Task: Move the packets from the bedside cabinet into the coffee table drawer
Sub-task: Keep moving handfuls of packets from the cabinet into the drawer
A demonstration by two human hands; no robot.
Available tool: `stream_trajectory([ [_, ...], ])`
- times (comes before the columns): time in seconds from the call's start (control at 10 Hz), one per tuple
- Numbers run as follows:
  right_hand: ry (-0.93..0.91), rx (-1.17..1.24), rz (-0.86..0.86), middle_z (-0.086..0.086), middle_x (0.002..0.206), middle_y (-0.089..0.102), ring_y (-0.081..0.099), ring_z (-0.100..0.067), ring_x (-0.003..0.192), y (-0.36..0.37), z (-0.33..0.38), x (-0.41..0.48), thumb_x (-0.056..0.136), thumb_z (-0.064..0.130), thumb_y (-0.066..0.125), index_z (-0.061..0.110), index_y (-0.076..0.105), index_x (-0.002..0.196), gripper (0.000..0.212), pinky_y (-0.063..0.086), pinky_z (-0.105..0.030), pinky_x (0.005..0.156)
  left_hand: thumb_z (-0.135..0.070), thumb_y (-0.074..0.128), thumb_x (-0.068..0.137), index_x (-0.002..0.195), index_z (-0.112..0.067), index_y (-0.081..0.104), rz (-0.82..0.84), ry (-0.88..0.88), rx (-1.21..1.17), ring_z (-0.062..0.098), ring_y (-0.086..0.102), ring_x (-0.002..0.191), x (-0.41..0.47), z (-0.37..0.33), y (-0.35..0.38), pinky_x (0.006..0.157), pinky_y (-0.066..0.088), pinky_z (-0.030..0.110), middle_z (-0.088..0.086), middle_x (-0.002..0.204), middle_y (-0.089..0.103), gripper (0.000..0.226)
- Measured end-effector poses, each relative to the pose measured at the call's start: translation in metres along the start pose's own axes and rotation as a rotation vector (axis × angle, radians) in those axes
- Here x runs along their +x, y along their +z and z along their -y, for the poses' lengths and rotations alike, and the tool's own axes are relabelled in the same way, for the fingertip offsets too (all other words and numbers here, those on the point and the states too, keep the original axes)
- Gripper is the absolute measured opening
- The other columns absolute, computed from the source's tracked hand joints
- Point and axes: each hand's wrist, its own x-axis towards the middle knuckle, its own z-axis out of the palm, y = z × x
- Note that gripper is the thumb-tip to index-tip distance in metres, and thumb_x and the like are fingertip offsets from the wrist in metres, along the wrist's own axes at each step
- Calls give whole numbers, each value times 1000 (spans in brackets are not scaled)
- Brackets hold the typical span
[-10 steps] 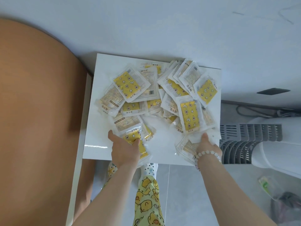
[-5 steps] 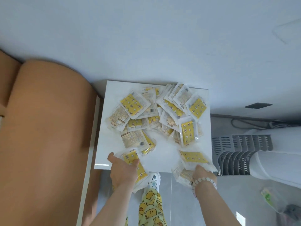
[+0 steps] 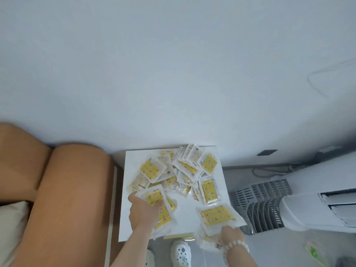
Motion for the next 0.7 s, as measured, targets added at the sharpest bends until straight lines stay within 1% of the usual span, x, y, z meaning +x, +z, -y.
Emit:
stream_trajectory([
  [0.1,-60,-75,46,-27,127,54,52,-37,118,-48,6,-56,95,6,43,-10,50,124,34,42,-38,97,-25,80,73,128,-2,28,124,68,32,36,58,105,-19,-34,-5,84,47,39,17,118,58,79],
  [0.2,-122,-22,-9,-26,125,56,54,-37,117,-82,12,-62,93,4,47,-8,51,125,35,45,-41,98,-30,84,68,129,-2,26,299,160,43,34,54,111,-45,-70,-2,88,48,40,16,121,54,88],
  [0.3,-151,130,-28,-24,127,56,55,-36,117,-106,5,-80,91,2,49,-5,50,128,37,47,-40,97,-35,87,61,127,-6,34,485,266,45,29,58,107,-66,-102,0,89,50,41,10,117,58,90],
  [0.4,-147,379,-26,-23,123,59,57,-37,114,-112,-11,-94,89,-2,50,-2,51,127,37,48,-44,97,-40,88,56,120,-9,51,636,391,135,18,66,89,-85,-124,-2,76,55,33,3,101,68,81],
  [0.5,-170,668,34,-17,110,68,63,-36,106,-108,-40,-97,84,-6,46,3,55,123,41,47,-53,97,-25,84,68,106,-6,60,743,532,181,9,65,73,-107,-137,-2,55,49,18,1,87,69,49],
  [0.6,-207,857,34,-13,107,71,66,-35,102,-112,-65,-125,87,-6,44,8,60,117,37,49,-55,93,-25,87,63,107,-5,62,886,583,278,20,70,83,-132,-139,6,80,57,37,8,95,73,55],
  [0.7,-219,937,-28,-11,105,72,67,-32,100,-123,-98,-160,90,-8,41,12,64,109,35,50,-51,93,-36,93,48,111,-4,61,1034,638,404,25,71,87,-161,-130,25,85,56,43,9,98,73,78],
])
